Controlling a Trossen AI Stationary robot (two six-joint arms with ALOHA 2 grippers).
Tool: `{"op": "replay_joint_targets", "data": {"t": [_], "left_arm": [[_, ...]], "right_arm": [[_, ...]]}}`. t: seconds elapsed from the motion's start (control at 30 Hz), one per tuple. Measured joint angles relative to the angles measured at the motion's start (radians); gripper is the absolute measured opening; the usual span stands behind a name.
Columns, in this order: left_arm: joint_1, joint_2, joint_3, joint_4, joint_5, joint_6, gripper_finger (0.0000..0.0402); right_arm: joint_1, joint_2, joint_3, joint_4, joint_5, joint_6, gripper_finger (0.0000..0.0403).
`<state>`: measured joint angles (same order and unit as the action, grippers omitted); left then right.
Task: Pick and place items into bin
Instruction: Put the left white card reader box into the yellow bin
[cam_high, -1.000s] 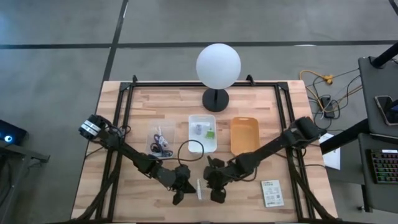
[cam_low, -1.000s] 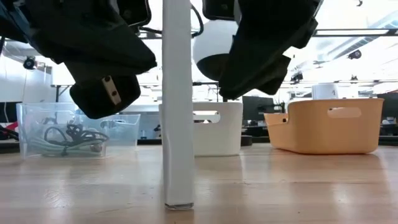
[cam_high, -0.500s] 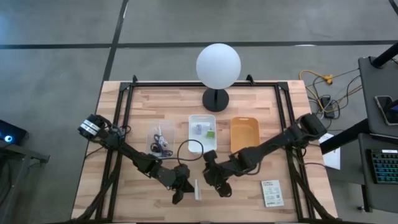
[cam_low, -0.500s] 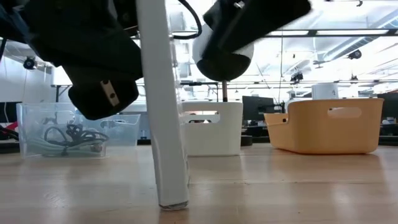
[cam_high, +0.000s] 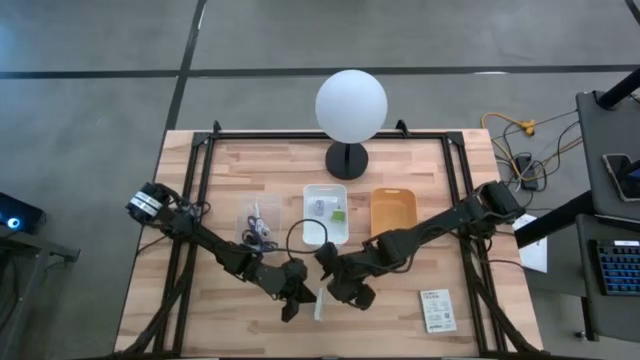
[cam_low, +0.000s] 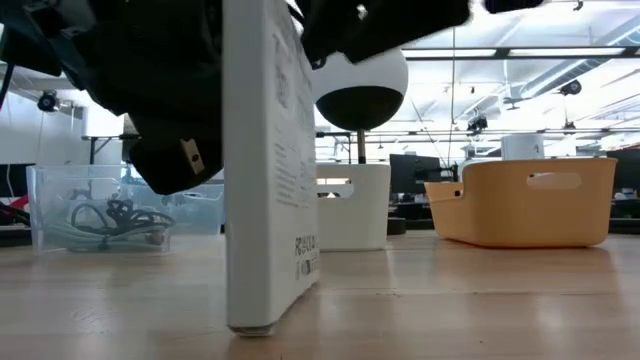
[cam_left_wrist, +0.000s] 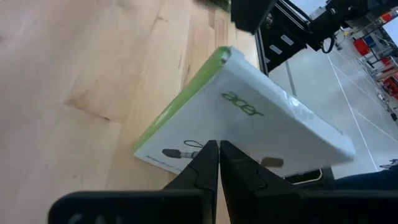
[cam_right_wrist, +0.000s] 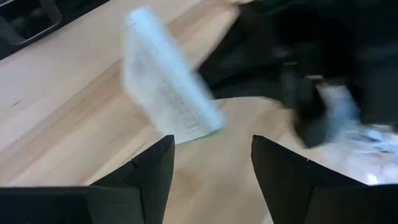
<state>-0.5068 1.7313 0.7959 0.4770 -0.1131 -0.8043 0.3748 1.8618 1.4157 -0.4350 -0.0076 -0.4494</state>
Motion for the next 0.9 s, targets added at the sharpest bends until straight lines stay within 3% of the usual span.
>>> {"op": "replay_joint_targets", "data": {"t": [0.47, 0.9], "left_arm": [[0.016, 0.000, 0.000, 0.001, -0.027, -0.001, 0.0000], [0.033, 0.000, 0.004, 0.005, -0.027, -0.001, 0.0000]], "right_arm": [[-0.017, 0.000, -0.016, 0.052, -0.079, -0.021, 0.0201], [-0.016, 0.004, -0.053, 0.107, -0.128, 0.139, 0.0201]]}}
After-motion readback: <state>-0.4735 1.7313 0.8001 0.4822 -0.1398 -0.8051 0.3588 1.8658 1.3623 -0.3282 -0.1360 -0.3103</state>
